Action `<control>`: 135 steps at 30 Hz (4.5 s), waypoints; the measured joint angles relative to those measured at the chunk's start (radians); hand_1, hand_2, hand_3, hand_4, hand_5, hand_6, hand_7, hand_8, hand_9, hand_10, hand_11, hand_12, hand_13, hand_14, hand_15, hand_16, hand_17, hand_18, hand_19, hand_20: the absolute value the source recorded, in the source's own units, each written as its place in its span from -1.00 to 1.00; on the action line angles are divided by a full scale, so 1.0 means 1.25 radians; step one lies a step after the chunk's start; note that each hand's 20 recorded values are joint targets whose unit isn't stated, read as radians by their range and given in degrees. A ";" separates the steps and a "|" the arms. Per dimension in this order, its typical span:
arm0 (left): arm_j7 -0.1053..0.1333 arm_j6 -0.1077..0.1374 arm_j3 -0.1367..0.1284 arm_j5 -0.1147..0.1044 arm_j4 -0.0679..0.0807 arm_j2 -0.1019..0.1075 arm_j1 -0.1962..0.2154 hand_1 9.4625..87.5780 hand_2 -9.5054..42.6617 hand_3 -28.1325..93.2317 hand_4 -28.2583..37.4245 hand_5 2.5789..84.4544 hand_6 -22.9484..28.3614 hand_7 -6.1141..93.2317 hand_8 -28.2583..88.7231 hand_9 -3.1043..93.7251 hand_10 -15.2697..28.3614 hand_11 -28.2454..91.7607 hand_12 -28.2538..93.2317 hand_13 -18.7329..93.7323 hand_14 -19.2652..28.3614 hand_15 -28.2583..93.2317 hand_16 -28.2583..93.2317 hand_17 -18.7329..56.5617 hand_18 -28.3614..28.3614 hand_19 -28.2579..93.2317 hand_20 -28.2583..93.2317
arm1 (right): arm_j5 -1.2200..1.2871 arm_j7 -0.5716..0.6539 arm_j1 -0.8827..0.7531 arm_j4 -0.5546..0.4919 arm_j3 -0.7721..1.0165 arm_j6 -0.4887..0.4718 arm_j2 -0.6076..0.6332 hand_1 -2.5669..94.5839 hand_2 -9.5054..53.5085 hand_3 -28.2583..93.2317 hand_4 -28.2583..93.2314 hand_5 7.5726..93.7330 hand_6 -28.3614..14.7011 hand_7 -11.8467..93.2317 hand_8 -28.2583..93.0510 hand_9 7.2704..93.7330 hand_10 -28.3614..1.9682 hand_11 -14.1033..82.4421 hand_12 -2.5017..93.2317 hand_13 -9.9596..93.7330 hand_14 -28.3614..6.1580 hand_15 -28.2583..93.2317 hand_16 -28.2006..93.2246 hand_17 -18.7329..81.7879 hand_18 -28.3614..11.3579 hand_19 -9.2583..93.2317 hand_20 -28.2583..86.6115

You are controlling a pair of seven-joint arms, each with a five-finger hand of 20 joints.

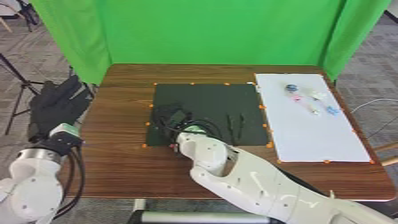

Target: Arrange flowers

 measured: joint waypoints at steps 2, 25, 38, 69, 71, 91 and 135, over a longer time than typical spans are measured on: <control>0.003 0.001 -0.006 -0.002 -0.004 -0.001 0.009 -0.57 -0.12 0.63 -1.00 -0.11 0.11 -0.55 -0.72 -0.34 0.19 -0.23 -0.44 -0.33 0.35 0.00 -0.72 -0.67 0.42 -0.08 -0.41 | -0.001 0.000 0.003 -0.004 0.000 -0.004 0.003 0.15 -1.00 0.62 -1.00 0.26 0.33 -0.04 -0.58 0.60 0.29 -0.31 0.02 0.35 -0.05 0.66 0.14 -0.15 -0.77 0.61 0.35; -0.008 0.006 -0.059 0.002 -0.025 -0.035 0.067 -0.60 -0.13 0.62 -1.00 -0.11 0.15 -0.55 -0.72 -0.32 0.23 -0.22 -0.42 -0.35 0.39 0.02 -0.71 -0.68 0.44 -0.08 -0.40 | 0.066 0.070 -0.021 -0.147 0.071 -0.098 0.049 -0.24 -1.00 0.73 -1.00 -0.24 0.02 -0.35 -0.76 0.00 -0.35 -0.31 -0.59 0.22 -0.32 0.58 -0.04 -0.20 -0.95 0.61 0.34; -0.001 -0.018 -0.103 0.004 -0.031 -0.048 0.093 -0.60 -0.13 0.62 -1.00 -0.09 0.13 -0.55 -0.72 -0.29 0.20 -0.23 -0.43 -0.32 0.37 0.00 -0.71 -0.68 0.44 -0.08 -0.40 | 0.161 0.047 -0.166 -0.264 0.449 -0.024 0.231 -0.15 -1.00 0.75 -1.00 -0.15 0.09 -0.33 -0.78 -0.02 -0.07 -0.34 -0.65 0.28 -0.24 0.72 -0.11 -0.15 -0.89 0.66 0.39; 0.076 -0.017 -0.136 -0.065 -0.064 -0.046 0.159 -0.60 -0.13 0.62 -1.00 -0.09 0.14 -0.54 -0.72 -0.29 0.21 -0.23 -0.42 -0.30 0.38 0.02 -0.70 -0.67 0.44 -0.09 -0.40 | 0.228 0.384 -0.179 -0.150 0.567 -0.307 0.415 -0.11 -1.00 0.59 -1.00 0.22 -0.18 -0.52 -0.71 0.20 -0.44 -0.40 -0.65 0.35 -0.22 0.62 -0.12 -0.12 -1.00 0.68 0.39; 0.075 -0.016 -0.136 -0.065 -0.065 -0.048 0.159 -0.60 -0.13 0.62 -1.00 -0.09 0.14 -0.55 -0.72 -0.29 0.21 -0.23 -0.42 -0.30 0.37 0.02 -0.70 -0.67 0.44 -0.09 -0.40 | 0.232 0.382 -0.186 -0.148 0.570 -0.299 0.415 -0.07 -1.00 0.58 -1.00 0.25 -0.15 -0.51 -0.71 0.23 -0.42 -0.40 -0.65 0.40 -0.15 0.59 -0.13 -0.11 -1.00 0.68 0.39; 0.077 -0.022 -0.136 -0.078 -0.065 -0.051 0.164 -0.60 -0.15 0.63 -1.00 -0.09 0.14 -0.55 -0.71 -0.30 0.22 -0.22 -0.42 -0.30 0.38 0.02 -0.70 -0.67 0.44 -0.09 -0.40 | 0.196 0.328 -0.219 -0.066 0.533 -0.109 0.409 0.34 -1.00 0.61 -1.00 0.52 0.33 -0.05 -0.41 0.79 0.32 -0.51 -0.14 0.62 0.17 0.58 0.11 0.00 -0.85 0.72 0.36; 0.017 0.000 0.042 -0.072 -0.016 -0.012 -0.010 -0.59 -0.13 0.63 -1.00 -0.06 0.18 -0.54 -0.72 -0.29 0.25 -0.19 -0.42 -0.29 0.39 0.05 -0.71 -0.67 0.45 -0.08 -0.40 | 0.347 0.049 0.150 0.069 -0.007 0.100 0.065 0.35 -1.00 0.61 -1.00 0.57 0.38 0.03 -0.39 0.87 0.47 -0.46 0.02 0.68 0.24 0.61 0.11 0.02 -0.76 0.70 0.36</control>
